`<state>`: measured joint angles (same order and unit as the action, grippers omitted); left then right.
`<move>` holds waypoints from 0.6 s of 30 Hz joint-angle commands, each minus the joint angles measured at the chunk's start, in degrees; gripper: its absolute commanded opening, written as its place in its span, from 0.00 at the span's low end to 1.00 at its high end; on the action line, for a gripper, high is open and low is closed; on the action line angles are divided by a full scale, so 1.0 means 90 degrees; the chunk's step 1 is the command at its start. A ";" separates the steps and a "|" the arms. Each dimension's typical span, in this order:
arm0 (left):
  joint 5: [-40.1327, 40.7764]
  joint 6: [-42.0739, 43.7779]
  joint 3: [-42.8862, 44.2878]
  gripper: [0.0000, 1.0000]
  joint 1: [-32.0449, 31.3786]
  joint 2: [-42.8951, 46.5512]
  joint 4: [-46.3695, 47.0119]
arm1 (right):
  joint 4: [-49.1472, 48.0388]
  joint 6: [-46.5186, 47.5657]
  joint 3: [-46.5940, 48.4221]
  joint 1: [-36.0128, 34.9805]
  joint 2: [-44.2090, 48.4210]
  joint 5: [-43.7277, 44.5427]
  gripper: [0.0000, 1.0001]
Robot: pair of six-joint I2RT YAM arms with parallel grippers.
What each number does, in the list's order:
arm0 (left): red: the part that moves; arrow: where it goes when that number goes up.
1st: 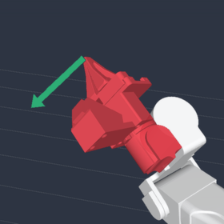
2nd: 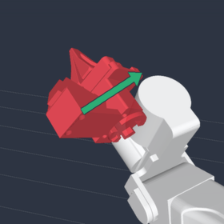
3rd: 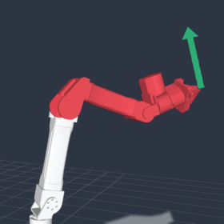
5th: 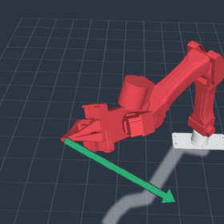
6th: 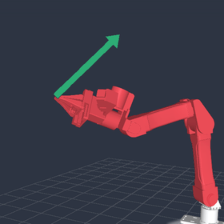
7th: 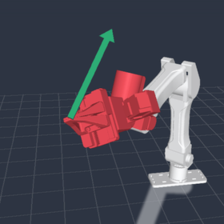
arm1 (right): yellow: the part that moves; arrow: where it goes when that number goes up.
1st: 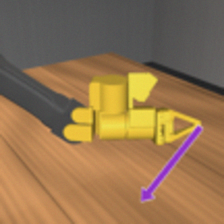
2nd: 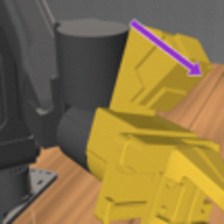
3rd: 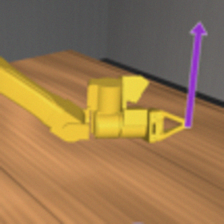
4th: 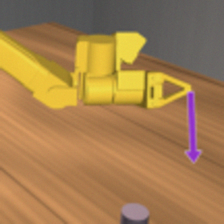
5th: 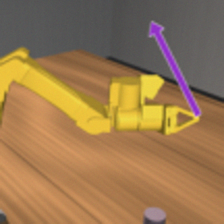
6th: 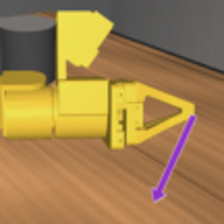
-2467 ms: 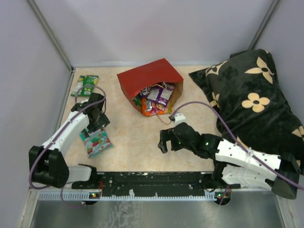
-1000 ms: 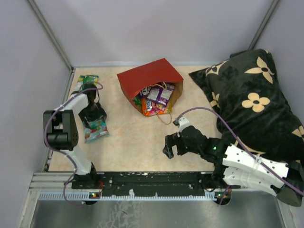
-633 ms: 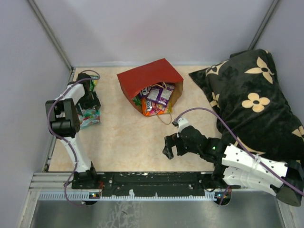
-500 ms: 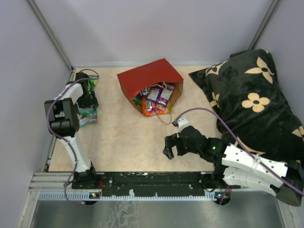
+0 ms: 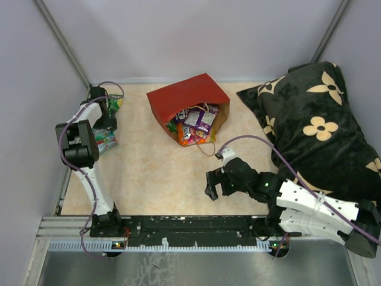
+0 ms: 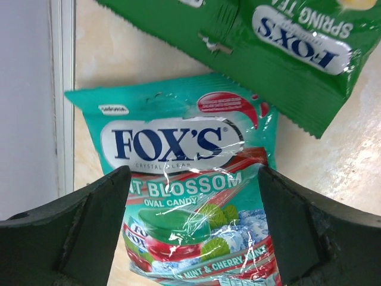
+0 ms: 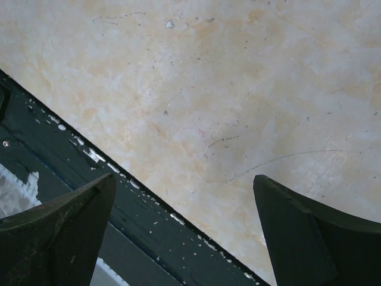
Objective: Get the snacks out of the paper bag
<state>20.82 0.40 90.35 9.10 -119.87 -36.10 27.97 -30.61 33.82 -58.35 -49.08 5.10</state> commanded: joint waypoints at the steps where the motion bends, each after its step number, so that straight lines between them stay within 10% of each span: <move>1: -0.0145 0.0908 -0.0140 0.94 -0.0002 -0.0321 0.0661 | -0.0031 0.0042 0.0343 0.0055 -0.0017 -0.0006 0.99; 18: -0.0669 0.1219 -0.1576 0.95 -0.0466 0.1017 0.1657 | 0.0138 -0.0061 0.0380 0.0057 0.0172 0.0007 0.99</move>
<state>15.40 12.32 77.58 6.42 -113.19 -19.38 28.77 -30.98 35.66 -58.33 -49.91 4.54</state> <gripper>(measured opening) 0.940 0.991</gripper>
